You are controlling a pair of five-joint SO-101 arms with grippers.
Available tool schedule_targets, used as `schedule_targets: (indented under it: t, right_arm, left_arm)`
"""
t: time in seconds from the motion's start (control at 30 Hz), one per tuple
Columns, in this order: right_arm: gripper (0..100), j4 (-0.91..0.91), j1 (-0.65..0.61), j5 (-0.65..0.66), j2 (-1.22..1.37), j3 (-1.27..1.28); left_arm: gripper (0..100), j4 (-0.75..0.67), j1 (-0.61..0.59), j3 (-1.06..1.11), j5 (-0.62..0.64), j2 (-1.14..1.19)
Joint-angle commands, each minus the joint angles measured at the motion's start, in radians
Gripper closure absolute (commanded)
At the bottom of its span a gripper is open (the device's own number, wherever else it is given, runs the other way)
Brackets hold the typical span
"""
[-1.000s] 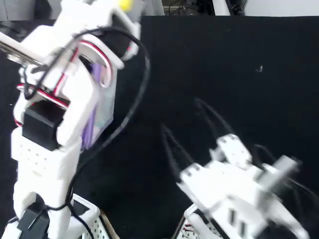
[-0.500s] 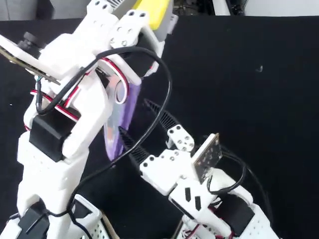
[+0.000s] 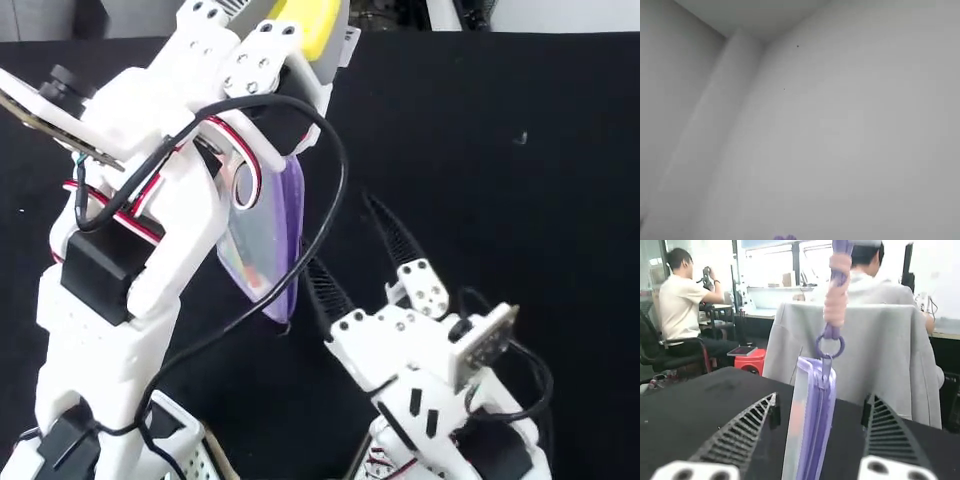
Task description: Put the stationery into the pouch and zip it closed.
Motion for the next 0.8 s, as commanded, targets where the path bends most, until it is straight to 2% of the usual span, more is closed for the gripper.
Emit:
schedule_targets:
  t: [0.0,0.1,0.27,0.33,0.47,0.67,0.77]
  right_arm:
    - [73.0,-0.031,0.009,0.003,-0.048,0.079]
    - [73.0,-0.084,-0.002,0.002,-0.056,0.114]
    - [73.0,-0.095,-0.146,0.009,-0.053,0.131]
    - [73.0,-0.124,-0.164,0.011,-0.053,0.14]
    - [73.0,-0.195,-0.132,0.011,-0.051,0.183]
    - [73.0,-0.316,0.005,0.005,-0.053,0.271]
    - [73.0,-0.371,0.012,0.006,-0.053,0.323]
  left_arm:
    - [97,-0.002,0.01,-0.053,-0.003,-0.028]
    - [97,-0.002,0.01,-0.048,-0.005,-0.021]
    - [97,-0.002,0.01,-0.047,-0.003,-0.018]
    - [97,0.0,0.01,-0.047,-0.003,-0.018]
    - [97,0.0,0.012,-0.047,-0.003,-0.023]
    - [97,0.0,0.012,-0.045,-0.003,-0.025]
    - [97,0.0,0.012,-0.045,-0.003,-0.025]
